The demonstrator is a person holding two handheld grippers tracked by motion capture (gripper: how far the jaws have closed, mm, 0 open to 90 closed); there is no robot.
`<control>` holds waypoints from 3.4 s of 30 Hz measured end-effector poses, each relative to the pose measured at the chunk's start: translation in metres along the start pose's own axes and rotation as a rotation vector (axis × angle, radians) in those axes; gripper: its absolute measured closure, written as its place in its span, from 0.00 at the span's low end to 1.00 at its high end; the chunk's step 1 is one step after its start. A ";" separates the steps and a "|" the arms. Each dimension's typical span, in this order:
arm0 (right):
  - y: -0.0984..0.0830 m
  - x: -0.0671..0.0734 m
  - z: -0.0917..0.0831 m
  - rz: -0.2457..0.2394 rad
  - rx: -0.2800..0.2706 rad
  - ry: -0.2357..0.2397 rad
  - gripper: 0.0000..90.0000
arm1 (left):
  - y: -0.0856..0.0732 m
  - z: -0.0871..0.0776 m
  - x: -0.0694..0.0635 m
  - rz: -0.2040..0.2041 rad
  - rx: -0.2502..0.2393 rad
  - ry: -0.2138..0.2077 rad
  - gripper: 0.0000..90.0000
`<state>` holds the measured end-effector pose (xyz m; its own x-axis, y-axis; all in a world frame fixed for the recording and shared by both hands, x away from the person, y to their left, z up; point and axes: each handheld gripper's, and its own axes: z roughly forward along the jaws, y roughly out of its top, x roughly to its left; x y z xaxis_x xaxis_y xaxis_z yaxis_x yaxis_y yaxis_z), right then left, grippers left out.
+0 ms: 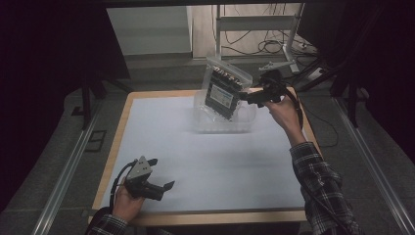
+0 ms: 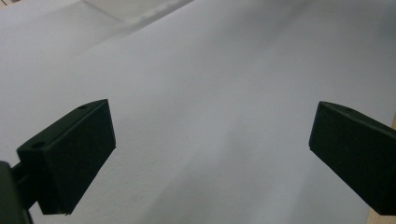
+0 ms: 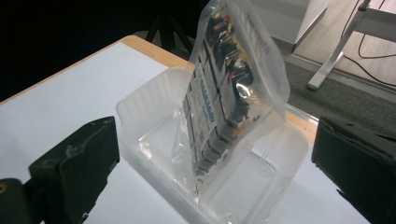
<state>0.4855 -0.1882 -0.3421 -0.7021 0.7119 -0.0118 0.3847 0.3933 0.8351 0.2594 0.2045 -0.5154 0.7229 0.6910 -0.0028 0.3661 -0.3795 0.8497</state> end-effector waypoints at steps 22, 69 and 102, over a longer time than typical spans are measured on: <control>-0.020 0.023 -0.022 -0.037 -0.006 -0.016 0.00 | 0.001 -0.001 -0.003 0.026 -0.003 0.019 0.00; -0.083 0.052 -0.037 -0.107 0.015 0.012 0.00 | 0.002 0.002 -0.005 0.036 0.015 0.020 0.00; -0.115 0.050 -0.054 -0.079 -0.002 -0.009 0.00 | 0.002 0.002 -0.006 0.038 0.021 0.028 0.00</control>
<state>0.3737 -0.2294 -0.4087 -0.7247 0.6841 -0.0825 0.3270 0.4469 0.8327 0.2567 0.1988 -0.5149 0.7202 0.6923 0.0441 0.3510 -0.4186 0.8376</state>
